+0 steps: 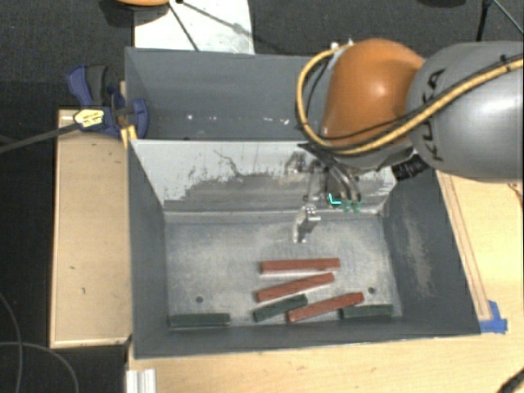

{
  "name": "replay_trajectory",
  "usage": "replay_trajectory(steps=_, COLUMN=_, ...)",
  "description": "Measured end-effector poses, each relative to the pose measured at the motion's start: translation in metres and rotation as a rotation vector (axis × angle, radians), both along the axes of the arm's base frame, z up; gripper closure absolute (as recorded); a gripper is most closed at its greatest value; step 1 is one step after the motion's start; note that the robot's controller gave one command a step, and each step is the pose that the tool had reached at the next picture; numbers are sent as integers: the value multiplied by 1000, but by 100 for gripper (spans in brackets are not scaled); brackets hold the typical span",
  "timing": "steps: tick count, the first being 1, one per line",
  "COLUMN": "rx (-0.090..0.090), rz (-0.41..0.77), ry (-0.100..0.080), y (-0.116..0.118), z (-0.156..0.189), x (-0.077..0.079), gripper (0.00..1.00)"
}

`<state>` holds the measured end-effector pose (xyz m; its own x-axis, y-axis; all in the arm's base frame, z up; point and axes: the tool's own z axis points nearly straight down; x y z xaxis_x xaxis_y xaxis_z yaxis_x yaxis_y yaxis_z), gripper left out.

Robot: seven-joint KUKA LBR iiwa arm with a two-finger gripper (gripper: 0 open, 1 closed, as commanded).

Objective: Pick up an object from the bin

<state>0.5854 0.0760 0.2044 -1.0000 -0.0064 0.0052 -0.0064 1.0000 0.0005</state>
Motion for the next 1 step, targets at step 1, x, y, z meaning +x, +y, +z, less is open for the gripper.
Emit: replay_trajectory(steps=1, rx=1, rz=-2, ry=-9, y=0, z=5, x=2, gripper=0)
